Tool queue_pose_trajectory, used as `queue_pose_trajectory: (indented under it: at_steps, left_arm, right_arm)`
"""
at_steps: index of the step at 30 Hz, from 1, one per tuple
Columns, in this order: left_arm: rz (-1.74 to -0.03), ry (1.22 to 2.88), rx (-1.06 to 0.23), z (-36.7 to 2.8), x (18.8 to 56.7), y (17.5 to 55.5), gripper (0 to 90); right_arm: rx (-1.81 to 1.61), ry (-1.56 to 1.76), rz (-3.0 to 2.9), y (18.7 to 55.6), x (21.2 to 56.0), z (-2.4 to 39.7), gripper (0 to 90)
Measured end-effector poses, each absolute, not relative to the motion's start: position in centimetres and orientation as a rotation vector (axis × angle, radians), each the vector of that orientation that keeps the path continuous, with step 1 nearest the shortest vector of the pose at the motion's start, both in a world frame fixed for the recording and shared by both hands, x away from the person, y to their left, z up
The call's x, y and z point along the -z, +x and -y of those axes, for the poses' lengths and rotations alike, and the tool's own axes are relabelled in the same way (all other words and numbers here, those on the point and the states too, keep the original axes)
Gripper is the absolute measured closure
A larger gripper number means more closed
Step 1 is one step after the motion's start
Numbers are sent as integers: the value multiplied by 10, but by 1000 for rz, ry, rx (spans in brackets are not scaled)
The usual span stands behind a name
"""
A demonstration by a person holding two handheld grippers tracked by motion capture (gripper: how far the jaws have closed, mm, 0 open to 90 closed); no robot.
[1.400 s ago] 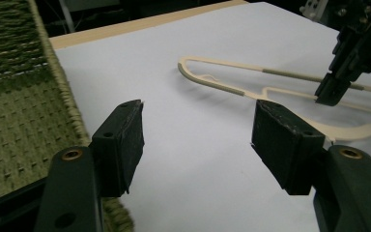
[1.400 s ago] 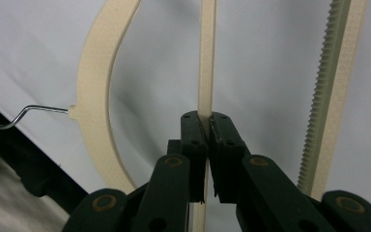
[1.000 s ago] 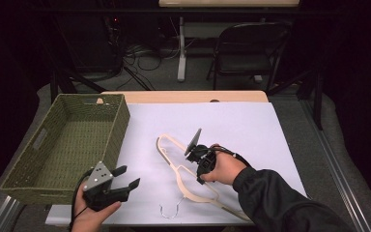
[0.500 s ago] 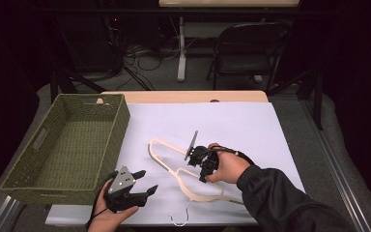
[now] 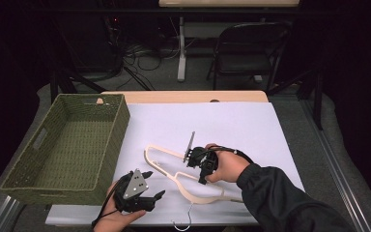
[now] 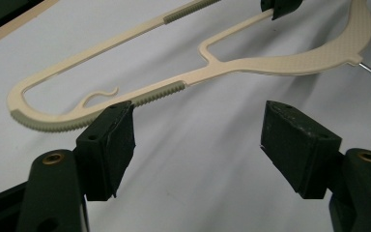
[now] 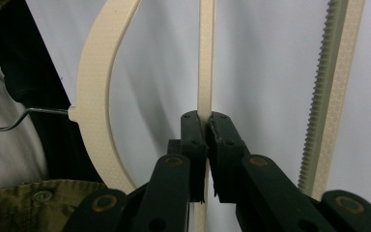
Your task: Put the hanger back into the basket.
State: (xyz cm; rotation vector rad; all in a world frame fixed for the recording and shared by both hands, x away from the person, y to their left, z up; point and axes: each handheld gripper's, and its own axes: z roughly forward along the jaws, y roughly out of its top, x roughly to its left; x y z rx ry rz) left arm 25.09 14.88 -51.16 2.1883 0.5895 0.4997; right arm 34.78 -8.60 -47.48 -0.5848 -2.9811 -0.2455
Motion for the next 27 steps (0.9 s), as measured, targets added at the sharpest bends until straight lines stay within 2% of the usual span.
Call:
queue_pose_trajectory:
  at_steps: [12,24,27]
  left_arm:
    - [-493,2241,-582,-124,522,255,240]
    - [-375,2294,-631,-115,522,253,239]
    - [-349,2317,-659,-115,524,252,192]
  right_arm:
    - [254,-561,2955,348,473,81,855]
    - [246,-565,2935,349,477,78,856]
    - [254,-564,2927,350,475,79,856]
